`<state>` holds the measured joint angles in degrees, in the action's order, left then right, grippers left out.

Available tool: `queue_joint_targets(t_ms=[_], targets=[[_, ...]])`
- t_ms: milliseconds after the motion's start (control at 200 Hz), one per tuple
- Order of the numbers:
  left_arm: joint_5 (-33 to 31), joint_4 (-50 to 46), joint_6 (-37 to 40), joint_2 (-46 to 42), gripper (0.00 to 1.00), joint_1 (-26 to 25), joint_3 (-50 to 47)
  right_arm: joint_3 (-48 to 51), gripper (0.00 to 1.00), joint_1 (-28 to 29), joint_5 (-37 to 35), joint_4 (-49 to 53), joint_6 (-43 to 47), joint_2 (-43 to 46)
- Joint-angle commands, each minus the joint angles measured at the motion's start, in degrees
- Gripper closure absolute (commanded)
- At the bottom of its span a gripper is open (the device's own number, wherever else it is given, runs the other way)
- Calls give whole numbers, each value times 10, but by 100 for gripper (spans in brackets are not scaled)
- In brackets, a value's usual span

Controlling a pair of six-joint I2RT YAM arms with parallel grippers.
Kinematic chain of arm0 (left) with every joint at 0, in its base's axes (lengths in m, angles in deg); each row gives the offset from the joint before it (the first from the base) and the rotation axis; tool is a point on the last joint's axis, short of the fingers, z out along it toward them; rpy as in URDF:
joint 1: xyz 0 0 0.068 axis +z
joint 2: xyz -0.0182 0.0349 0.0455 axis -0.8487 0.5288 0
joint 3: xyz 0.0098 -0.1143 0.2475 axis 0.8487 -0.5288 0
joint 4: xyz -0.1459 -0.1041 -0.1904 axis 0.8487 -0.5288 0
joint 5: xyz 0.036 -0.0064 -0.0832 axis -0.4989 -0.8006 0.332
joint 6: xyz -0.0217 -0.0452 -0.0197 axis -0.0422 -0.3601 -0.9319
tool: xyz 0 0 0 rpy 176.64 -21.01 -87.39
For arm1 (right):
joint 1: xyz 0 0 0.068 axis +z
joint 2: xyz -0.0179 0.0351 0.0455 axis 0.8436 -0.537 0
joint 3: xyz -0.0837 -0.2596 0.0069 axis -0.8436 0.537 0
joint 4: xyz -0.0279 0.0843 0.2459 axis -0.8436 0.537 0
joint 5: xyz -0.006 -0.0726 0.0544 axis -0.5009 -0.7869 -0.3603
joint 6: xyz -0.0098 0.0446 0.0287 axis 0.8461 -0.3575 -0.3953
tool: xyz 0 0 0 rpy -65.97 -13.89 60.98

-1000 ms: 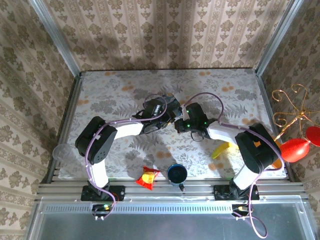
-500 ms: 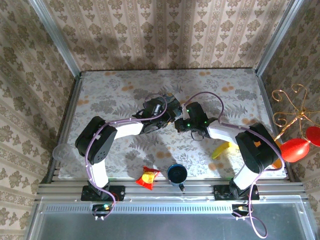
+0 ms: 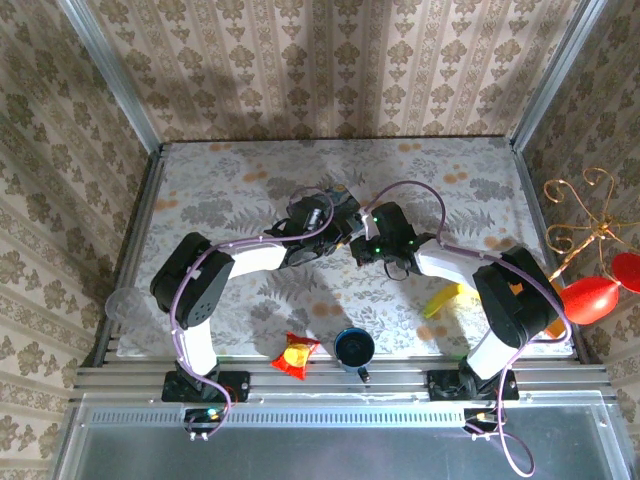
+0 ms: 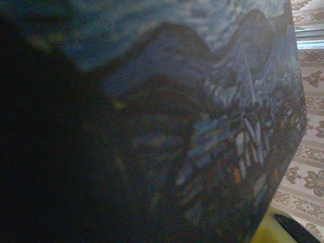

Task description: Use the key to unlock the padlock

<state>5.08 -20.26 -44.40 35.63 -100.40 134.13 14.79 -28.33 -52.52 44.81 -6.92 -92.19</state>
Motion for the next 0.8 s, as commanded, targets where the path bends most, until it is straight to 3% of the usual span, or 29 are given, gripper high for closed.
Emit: queue_joint_targets(t_ms=[0,120,385,795], targets=[[110,19,-13,5,100,-35,-2,-42,100,1,-8,-72,-20,8],[111,25,-12,6,100,-35,-2,-37,100,-14,32,-95,-102,-1],[112,33,-13,6,100,-35,-4,30,100,-68,156,-289,-313,-34],[110,41,-15,2,100,-36,-11,47,100,-96,228,-419,-482,-98]])
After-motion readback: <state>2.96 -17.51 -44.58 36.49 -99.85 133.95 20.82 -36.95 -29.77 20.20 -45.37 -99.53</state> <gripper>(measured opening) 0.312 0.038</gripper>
